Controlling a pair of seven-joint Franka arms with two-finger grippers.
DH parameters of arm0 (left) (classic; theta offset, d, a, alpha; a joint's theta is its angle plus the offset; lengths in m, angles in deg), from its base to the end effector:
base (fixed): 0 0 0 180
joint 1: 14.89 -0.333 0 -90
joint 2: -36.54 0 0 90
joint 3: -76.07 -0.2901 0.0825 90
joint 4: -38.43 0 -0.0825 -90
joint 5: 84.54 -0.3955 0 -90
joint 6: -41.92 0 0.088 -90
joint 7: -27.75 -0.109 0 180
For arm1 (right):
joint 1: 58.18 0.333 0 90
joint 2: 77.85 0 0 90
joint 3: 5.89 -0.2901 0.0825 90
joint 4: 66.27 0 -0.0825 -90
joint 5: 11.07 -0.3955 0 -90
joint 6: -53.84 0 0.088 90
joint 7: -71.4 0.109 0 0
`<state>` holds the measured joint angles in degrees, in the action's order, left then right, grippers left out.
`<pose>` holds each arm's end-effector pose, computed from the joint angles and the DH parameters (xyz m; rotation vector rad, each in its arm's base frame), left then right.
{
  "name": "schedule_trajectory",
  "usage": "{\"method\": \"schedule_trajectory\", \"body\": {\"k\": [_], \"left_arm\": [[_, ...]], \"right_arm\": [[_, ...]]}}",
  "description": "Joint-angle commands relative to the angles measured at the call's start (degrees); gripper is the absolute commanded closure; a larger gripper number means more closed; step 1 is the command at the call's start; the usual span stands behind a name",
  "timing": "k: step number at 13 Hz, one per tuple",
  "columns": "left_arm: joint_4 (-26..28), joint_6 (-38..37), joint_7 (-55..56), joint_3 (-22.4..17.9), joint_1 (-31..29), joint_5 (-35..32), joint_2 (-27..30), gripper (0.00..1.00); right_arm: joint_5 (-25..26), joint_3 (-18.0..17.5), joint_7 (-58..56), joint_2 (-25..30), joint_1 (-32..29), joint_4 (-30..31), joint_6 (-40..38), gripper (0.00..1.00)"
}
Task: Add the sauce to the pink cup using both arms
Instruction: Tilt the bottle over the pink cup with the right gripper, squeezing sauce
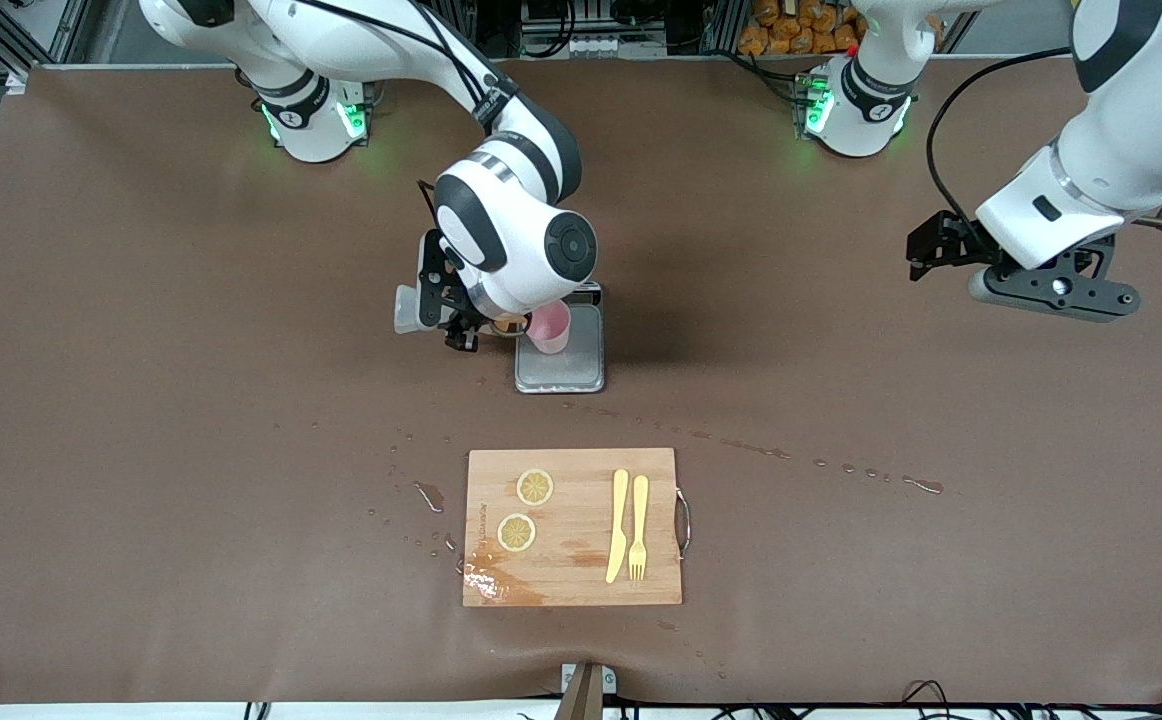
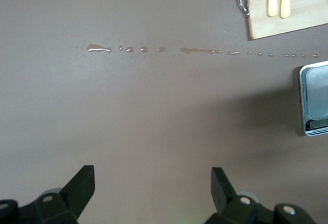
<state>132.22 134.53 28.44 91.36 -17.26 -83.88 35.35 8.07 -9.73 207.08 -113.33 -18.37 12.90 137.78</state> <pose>0.5584 -0.1281 0.5571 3.1112 -0.3322 -0.0663 0.5028 0.4170 0.2979 1.8438 -1.8094 0.3854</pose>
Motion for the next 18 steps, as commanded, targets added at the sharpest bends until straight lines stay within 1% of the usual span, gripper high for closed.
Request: {"method": "schedule_trajectory", "body": {"k": [1,3,4,5,8,10,12,14,16,18], "left_arm": [[-0.6,-3.3,-0.2,-7.1,7.3,-1.1,1.5,0.0],[-2.2,-4.4,1.1,-8.0,8.6,-0.7,1.5,0.0],[-2.3,-5.1,3.4,-9.6,10.1,-0.7,1.5,0.0],[-2.4,-5.2,5.2,-10.1,10.7,-0.7,1.7,0.0],[-3.1,-5.5,5.5,-11.6,11.7,-0.6,2.5,0.0],[-3.2,-5.9,5.5,-14.5,14.4,-0.7,2.6,0.0],[-3.0,-5.9,4.8,-14.6,13.7,-0.8,4.3,0.0],[-3.0,-6.0,4.7,-14.6,13.7,-1.0,4.3,0.0],[-3.0,-6.0,3.7,-14.7,13.7,-1.1,4.4,0.0],[-2.9,-6.1,0.7,-14.6,13.7,-1.1,4.6,0.0]], "right_arm": [[1.9,0.5,0.7,-1.5,1.9,-2.3,-2.4,1.0],[3.3,0.5,0.6,-2.6,3.4,-2.2,-4.0,1.0],[3.3,0.5,0.6,-2.8,3.8,-2.3,-4.4,1.0],[3.4,0.5,0.6,-3.2,4.1,-2.3,-4.4,1.0],[3.3,0.5,0.5,-3.1,4.0,-2.5,-4.3,1.0],[3.0,0.5,0.2,-3.1,3.3,-3.1,-4.1,1.0],[2.7,0.4,-0.1,-3.1,3.0,-3.8,-4.0,1.0],[2.3,0.4,-0.7,-2.8,2.7,-3.8,-4.0,1.0],[0.6,0.0,-1.8,-2.1,0.3,-3.8,-3.7,1.0],[-2.3,0.2,-4.6,-0.7,-1.2,-3.8,-3.2,1.0]]}}
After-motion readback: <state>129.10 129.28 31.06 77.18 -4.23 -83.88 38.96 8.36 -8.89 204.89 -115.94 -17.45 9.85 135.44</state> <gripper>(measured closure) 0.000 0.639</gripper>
